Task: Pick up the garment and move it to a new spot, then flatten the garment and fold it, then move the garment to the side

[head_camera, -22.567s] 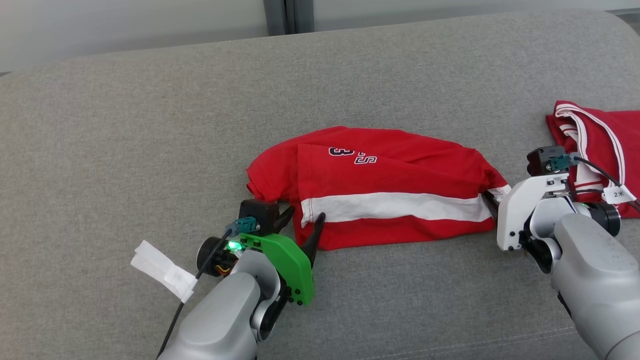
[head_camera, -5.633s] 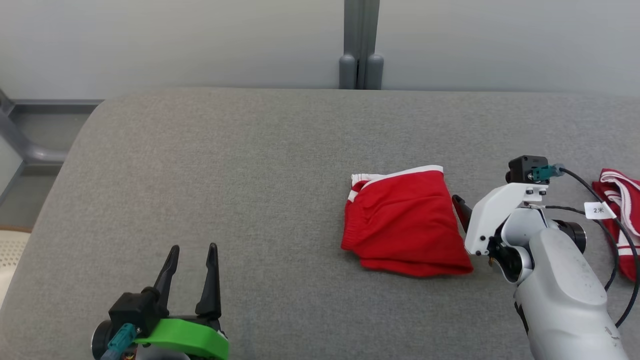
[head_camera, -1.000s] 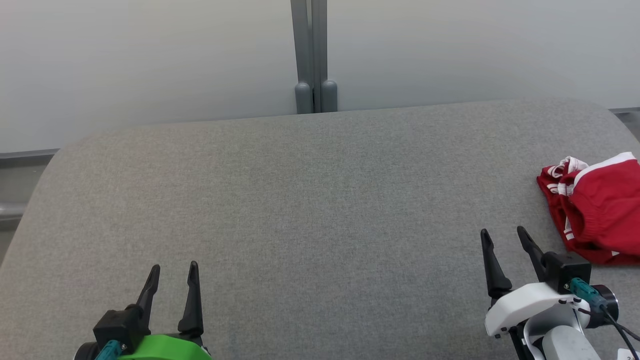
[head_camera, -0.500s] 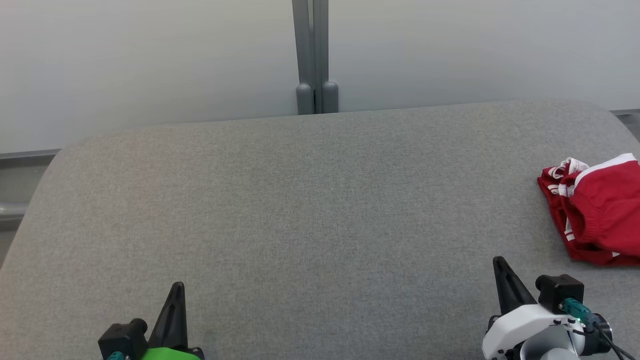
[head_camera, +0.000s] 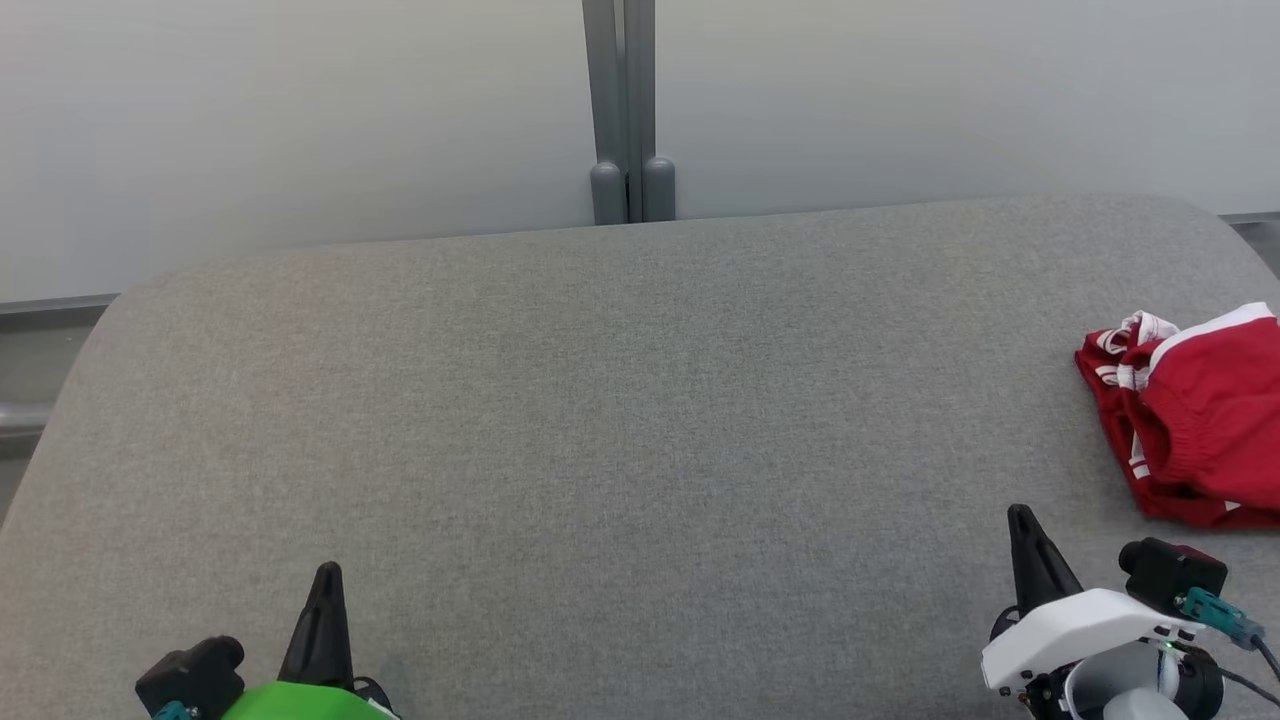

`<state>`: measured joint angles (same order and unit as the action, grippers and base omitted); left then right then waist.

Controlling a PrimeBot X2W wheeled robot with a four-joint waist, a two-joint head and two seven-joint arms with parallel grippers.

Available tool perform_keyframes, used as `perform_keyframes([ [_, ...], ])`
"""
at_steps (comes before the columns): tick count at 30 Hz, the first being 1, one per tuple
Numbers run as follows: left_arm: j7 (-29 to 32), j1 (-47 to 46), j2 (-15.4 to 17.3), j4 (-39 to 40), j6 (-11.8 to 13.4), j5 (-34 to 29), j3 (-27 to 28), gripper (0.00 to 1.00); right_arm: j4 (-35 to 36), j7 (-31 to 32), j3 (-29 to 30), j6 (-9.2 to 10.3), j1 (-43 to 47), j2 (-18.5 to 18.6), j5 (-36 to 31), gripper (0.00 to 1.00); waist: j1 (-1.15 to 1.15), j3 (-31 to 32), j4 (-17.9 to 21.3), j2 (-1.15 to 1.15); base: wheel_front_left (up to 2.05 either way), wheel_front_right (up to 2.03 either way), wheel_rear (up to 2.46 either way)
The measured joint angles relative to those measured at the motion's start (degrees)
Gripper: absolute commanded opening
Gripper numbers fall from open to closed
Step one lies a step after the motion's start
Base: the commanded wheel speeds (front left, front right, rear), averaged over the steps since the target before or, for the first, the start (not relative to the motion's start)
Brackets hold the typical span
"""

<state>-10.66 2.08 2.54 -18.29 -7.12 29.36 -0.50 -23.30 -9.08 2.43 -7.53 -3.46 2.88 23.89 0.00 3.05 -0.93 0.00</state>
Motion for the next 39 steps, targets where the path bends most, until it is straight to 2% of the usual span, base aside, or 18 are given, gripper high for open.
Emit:
perform_keyframes([
  [20, 4.5, -2.1, 0.0, 1.2, 0.0, 16.9, 1.8, 0.00, 2.5, 4.0, 1.0, 0.01, -0.3, 0.0, 18.2, 0.00, 0.00, -0.6, 0.2, 0.00, 0.00, 0.00, 0.00],
  [39, 8.1, -3.7, 0.0, 1.9, 0.0, 29.5, 3.2, 0.00, 4.4, 7.3, 1.9, 0.05, -0.9, 0.0, 32.2, 0.00, 0.00, -1.1, 0.3, 0.00, 0.00, 0.00, 0.00],
])
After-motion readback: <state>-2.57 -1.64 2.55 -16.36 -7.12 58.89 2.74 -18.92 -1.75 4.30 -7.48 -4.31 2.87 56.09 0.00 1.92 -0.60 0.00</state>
